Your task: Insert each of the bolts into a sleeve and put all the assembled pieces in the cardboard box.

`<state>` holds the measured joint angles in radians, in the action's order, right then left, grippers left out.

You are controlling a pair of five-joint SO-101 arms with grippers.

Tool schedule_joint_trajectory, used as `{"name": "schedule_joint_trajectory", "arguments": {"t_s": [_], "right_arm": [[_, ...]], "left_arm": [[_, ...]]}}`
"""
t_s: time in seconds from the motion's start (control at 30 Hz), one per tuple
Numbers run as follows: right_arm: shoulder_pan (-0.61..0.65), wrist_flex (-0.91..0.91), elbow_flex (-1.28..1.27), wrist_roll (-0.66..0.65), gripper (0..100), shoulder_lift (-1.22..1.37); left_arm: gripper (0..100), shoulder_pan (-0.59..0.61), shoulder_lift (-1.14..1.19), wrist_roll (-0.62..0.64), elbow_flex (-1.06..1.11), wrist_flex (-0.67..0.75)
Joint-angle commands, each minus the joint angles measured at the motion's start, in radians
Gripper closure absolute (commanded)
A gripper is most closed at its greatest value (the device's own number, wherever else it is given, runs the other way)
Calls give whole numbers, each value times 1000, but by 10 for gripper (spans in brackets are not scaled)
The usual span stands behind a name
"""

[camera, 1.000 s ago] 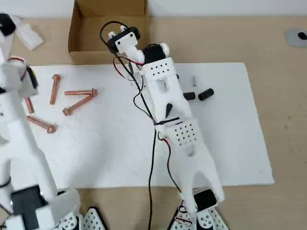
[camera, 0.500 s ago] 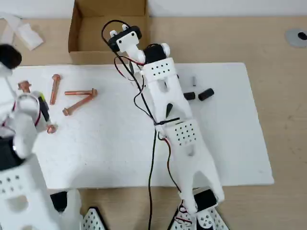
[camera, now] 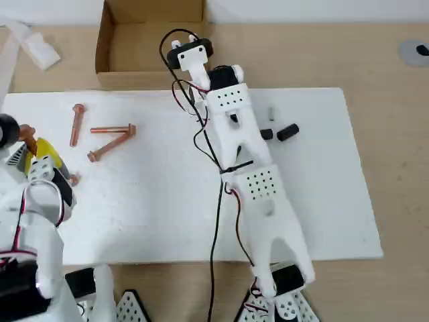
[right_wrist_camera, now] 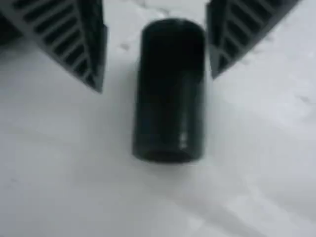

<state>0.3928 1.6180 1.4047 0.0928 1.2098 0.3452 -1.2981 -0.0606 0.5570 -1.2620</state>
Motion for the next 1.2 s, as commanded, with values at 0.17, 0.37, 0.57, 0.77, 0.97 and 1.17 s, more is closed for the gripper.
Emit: {"name": "schedule_joint_trajectory", "arguments": {"t_s": [0.17, 0.37, 0.57, 0.77, 0.97, 1.17], "right_arm": [[-15, -49, 50, 5, 820, -8], [-15, -51, 50, -5, 818, 10], [-15, -48, 56, -26, 818, 51], [-15, -41, 51, -46, 822, 51], [-15, -20, 50, -64, 924, 53], [-15, 8, 50, -100, 990, 56]], "left_arm": [[995, -11, -10, 3, -2, 25], [995, -9, -12, 3, -2, 25], [995, -11, -12, 2, -2, 23], [995, -11, -12, 2, -2, 21], [995, -12, -12, 2, -2, 21], [995, -9, -12, 0, -2, 21]]}}
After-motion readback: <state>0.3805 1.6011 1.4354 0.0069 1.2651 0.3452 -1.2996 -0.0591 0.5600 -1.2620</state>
